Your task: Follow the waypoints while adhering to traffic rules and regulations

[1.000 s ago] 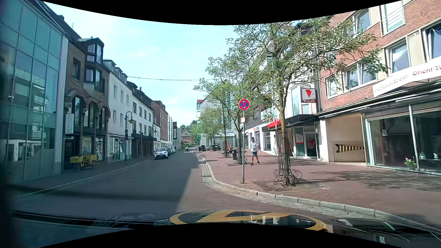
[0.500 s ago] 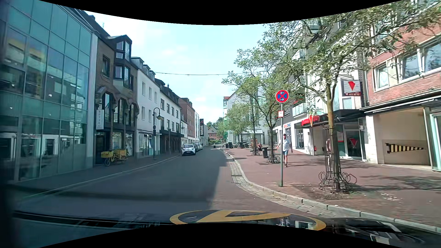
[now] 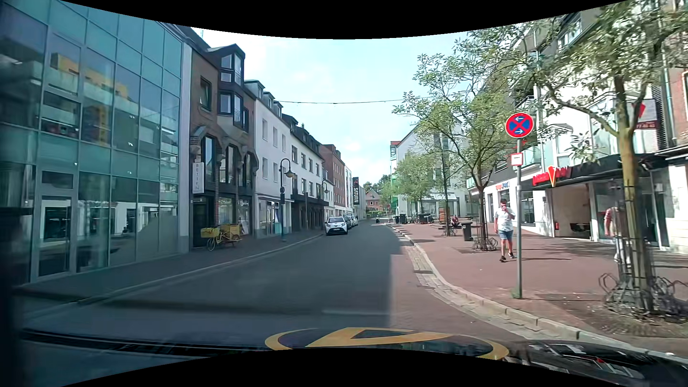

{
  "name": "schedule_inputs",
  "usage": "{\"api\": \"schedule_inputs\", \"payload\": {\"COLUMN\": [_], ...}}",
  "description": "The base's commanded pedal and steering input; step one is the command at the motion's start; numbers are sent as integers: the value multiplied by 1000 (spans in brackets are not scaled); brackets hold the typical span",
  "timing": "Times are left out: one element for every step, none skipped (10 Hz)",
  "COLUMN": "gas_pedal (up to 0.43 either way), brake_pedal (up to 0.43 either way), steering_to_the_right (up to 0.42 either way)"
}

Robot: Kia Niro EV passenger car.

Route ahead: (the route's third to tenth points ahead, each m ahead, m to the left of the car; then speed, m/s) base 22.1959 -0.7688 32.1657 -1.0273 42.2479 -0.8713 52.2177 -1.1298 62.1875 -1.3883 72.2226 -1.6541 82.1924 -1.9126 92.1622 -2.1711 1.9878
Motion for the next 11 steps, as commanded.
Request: {"api": "schedule_inputs", "payload": {"gas_pedal": [20,20,20,20,28,39,59,67,79,79,110], "brake_pedal": [0,0,0,0,0,0,0,0,0,0,0], "steering_to_the_right": [-467,-420,-365,-325,-298,-263,-200,-141,-56,5,56]}}
